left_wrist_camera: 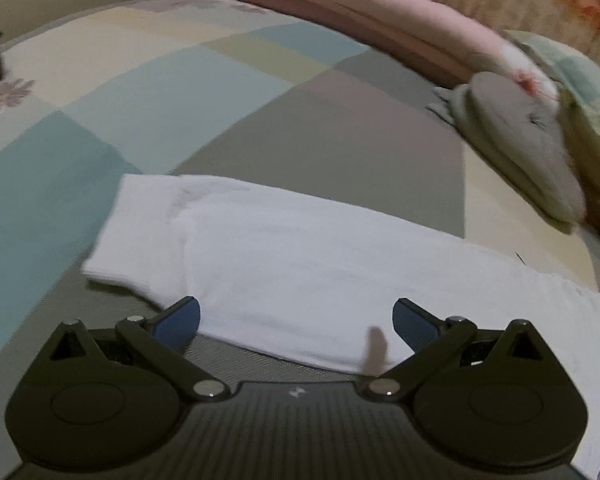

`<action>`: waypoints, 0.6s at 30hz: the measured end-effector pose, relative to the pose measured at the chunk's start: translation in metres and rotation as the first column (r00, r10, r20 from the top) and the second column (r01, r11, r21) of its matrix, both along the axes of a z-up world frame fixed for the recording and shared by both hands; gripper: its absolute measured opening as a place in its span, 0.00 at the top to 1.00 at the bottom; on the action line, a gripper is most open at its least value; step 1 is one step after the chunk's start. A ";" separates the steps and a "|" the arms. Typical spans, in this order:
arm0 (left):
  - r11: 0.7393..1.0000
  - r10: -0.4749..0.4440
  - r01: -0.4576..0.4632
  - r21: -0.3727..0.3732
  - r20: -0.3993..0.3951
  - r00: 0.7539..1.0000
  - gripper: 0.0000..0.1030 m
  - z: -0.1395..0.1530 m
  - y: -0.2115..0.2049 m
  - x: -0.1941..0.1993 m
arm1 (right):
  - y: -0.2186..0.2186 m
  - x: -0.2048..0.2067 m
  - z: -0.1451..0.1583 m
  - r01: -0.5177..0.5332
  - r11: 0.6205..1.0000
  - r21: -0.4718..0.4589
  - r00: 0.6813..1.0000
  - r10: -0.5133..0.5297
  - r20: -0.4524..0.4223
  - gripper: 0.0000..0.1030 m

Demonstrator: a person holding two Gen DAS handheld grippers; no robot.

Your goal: Fold clothes

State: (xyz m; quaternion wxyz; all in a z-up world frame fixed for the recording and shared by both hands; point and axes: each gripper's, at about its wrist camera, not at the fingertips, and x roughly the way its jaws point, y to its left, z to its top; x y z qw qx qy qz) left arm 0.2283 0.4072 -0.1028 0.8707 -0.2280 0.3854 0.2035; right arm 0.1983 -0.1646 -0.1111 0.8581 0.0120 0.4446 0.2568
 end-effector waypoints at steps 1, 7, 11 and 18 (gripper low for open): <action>1.000 -0.011 0.011 0.012 0.006 1.000 0.01 0.005 -0.006 0.002 | 0.000 0.000 0.000 0.000 1.000 0.001 1.000 0.000 0.001 0.00; 0.982 -0.141 0.141 0.122 -0.009 0.990 0.01 0.003 -0.059 0.037 | 0.000 0.000 0.000 0.001 1.000 -0.002 1.000 -0.001 0.001 0.00; 0.962 -0.153 0.167 0.215 -0.078 0.985 0.01 -0.020 -0.085 0.051 | -0.002 0.001 0.001 0.005 1.000 0.002 1.000 -0.005 0.001 0.00; 0.965 -0.139 0.152 0.212 -0.075 0.987 0.03 0.008 -0.104 0.042 | -0.010 0.004 0.004 0.017 1.000 0.023 1.000 -0.017 0.002 0.00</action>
